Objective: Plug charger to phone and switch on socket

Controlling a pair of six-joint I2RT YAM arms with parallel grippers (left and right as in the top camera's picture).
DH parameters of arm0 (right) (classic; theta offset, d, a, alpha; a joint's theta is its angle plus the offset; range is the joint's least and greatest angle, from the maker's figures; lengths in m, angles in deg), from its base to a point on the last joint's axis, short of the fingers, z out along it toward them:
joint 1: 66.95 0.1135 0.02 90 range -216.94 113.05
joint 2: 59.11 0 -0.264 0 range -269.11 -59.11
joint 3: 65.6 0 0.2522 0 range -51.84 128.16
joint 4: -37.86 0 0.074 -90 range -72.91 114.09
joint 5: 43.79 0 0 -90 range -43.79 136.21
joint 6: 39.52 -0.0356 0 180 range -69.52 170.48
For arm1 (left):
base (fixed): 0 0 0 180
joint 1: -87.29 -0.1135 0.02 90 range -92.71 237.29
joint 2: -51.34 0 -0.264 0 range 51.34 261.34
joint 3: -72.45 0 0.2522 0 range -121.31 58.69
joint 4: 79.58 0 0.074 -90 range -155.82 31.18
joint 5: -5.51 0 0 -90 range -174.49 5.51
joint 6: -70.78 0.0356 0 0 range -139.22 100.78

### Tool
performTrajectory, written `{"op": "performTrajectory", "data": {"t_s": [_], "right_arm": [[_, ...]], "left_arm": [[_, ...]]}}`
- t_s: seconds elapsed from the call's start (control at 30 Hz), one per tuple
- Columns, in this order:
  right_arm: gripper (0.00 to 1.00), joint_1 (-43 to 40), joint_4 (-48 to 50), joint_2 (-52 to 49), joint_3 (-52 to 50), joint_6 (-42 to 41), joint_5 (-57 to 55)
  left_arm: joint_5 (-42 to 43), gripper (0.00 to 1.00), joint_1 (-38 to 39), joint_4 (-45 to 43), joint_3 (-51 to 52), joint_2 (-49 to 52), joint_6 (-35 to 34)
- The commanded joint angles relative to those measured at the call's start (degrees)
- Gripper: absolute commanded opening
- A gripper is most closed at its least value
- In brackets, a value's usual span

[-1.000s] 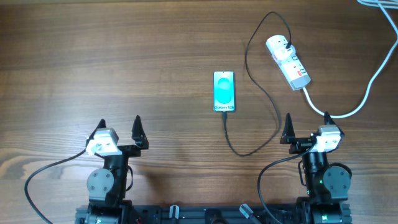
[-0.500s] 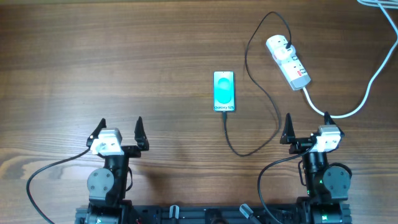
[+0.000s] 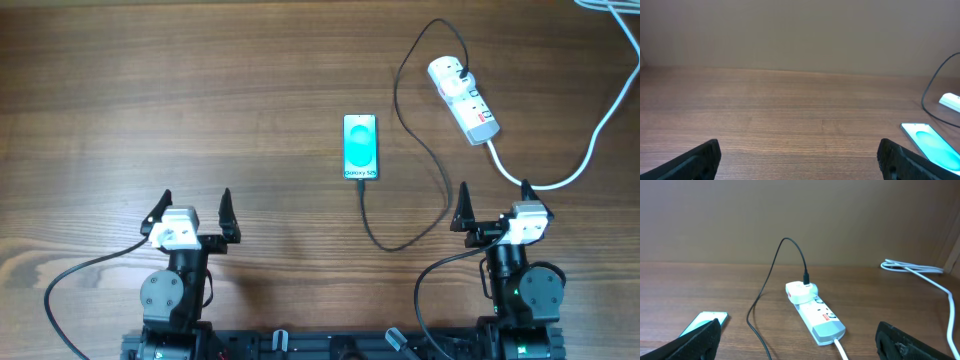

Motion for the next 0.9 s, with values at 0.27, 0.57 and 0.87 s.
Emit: {"op": "performTrajectory", "data": {"t_s": [0.27,0.57,0.87], "right_arm": [[1.00,-0.3,0.3,0.6,-0.1,0.2,0.2],[1.00,-0.3,0.3,0.6,-0.1,0.2,0.2],[0.99,-0.3,0.3,0.6,-0.1,0.2,0.2]], "left_arm": [[-1.4,1.00,-0.3,-0.1,0.5,-0.6,1.4],[-1.2,1.00,-0.3,-0.1,0.5,-0.6,1.4],[-1.2,1.00,-0.3,-0.3,0.5,-0.6,1.4]]}}
